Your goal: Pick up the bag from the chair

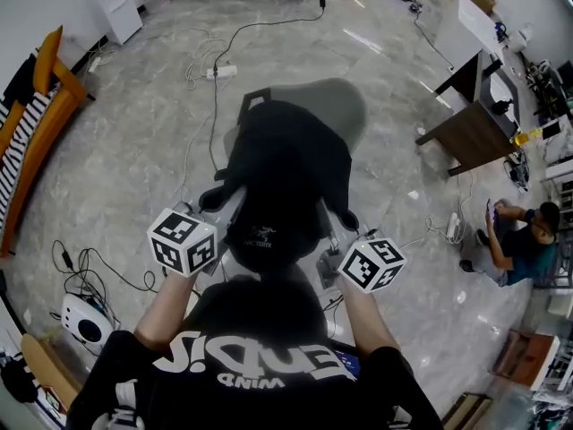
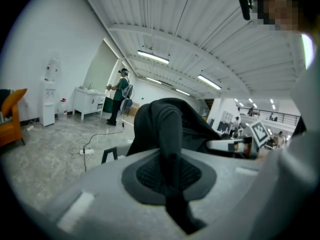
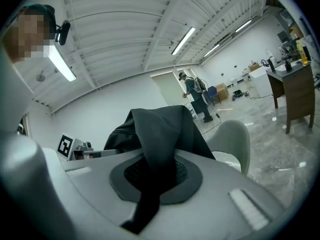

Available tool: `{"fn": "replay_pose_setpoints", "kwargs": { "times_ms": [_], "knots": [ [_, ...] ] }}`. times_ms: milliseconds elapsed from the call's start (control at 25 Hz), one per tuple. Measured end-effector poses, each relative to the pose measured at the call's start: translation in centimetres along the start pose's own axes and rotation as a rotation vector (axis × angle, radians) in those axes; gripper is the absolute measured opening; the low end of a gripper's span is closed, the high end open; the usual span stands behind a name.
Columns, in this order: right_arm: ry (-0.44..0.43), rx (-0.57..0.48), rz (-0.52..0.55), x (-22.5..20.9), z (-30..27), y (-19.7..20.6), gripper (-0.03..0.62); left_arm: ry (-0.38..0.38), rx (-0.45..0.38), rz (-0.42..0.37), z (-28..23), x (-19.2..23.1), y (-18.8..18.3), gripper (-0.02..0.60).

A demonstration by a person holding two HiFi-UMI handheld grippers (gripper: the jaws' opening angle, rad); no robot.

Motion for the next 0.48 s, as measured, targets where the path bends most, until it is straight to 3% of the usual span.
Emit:
{"fn": "replay_pose_setpoints", "kwargs": {
  "times_ms": [480],
  "knots": [
    [0.032, -0.019, -0.024, 5.0, 8.4, 2.2, 0.006, 0.042, 0.036, 0.007, 5.8, -5.8, 4.6, 0.026]
  ]
}}
Point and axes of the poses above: the fingertips, and each gripper's own axes: z backward along the fingers, x to its left, y out of its underside, the point moved 4 cm from there along z, backward along the fingers, and after that the axes turned 14 degrees about z, right-handed, at the moved point
